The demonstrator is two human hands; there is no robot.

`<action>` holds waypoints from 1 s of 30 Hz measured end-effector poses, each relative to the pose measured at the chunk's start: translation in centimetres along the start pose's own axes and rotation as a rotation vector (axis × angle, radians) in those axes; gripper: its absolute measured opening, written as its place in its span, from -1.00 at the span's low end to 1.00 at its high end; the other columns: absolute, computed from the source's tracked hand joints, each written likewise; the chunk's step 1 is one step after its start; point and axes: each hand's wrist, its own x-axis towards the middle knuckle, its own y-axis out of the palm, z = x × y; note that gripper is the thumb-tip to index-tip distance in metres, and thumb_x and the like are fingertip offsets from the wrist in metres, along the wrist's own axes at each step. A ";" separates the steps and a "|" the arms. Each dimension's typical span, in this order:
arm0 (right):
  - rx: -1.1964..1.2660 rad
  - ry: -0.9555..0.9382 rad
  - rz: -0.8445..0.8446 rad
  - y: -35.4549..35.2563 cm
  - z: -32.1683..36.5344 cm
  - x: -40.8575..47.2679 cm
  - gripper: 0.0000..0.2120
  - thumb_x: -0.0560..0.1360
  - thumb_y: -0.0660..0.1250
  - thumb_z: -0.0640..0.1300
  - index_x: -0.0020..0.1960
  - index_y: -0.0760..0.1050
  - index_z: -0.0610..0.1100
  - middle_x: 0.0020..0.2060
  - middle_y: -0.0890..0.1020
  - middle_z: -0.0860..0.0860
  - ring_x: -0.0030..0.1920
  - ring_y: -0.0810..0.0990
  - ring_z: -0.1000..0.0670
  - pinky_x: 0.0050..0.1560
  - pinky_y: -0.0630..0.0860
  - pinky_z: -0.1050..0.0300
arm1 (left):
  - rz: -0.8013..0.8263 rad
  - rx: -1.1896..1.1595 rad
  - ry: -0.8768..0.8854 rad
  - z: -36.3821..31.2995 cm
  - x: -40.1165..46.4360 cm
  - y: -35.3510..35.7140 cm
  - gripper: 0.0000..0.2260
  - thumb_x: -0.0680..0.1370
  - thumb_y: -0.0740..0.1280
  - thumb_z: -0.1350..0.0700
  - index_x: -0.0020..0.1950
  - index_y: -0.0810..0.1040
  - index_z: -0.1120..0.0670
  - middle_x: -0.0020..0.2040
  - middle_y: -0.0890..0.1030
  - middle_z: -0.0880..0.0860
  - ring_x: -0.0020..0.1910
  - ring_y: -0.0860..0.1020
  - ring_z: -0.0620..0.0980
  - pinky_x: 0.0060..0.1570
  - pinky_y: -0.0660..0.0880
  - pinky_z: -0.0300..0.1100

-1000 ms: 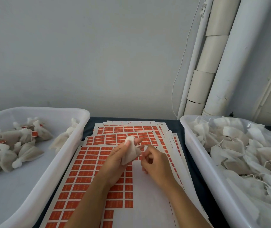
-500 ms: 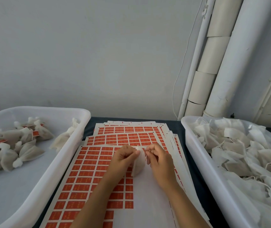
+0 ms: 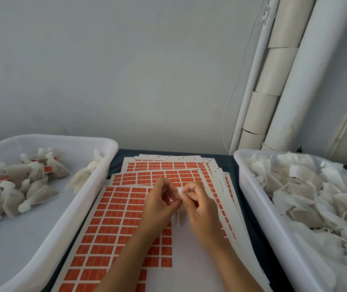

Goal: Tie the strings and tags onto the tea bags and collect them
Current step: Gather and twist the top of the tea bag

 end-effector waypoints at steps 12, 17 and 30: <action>-0.038 0.082 0.052 0.1 -0.5 0.1 -0.77 0.52 0.28 -0.12 0.11 0.34 0.10 -0.07 0.58 0.23 -0.13 0.61 0.20 -0.08 0.54 0.40 | 0.061 0.068 0.056 -0.1 -0.1 -0.1 -0.72 0.44 0.43 0.30 -0.02 0.50 -0.05 -0.11 0.60 -0.16 -0.13 0.56 -0.26 -0.22 0.49 -0.43; -0.085 0.014 0.019 -0.1 -0.4 0.0 -0.78 0.52 0.28 -0.11 0.10 0.33 0.12 -0.11 0.58 0.24 -0.15 0.61 0.21 -0.12 0.53 0.42 | 0.029 0.087 0.122 0.0 -0.2 0.0 -0.76 0.44 0.43 0.30 -0.03 0.53 0.00 -0.16 0.60 -0.18 -0.14 0.58 -0.26 -0.22 0.49 -0.46; 0.102 0.270 0.017 0.1 -0.7 0.3 -0.89 0.50 0.32 -0.04 -0.04 0.41 0.14 -0.06 0.55 0.27 -0.03 0.54 0.21 -0.13 0.46 0.46 | 0.005 -0.098 -0.021 -0.1 -0.3 0.1 -0.75 0.43 0.45 0.27 0.01 0.51 0.01 -0.20 0.62 -0.03 -0.20 0.61 -0.10 -0.19 0.57 -0.28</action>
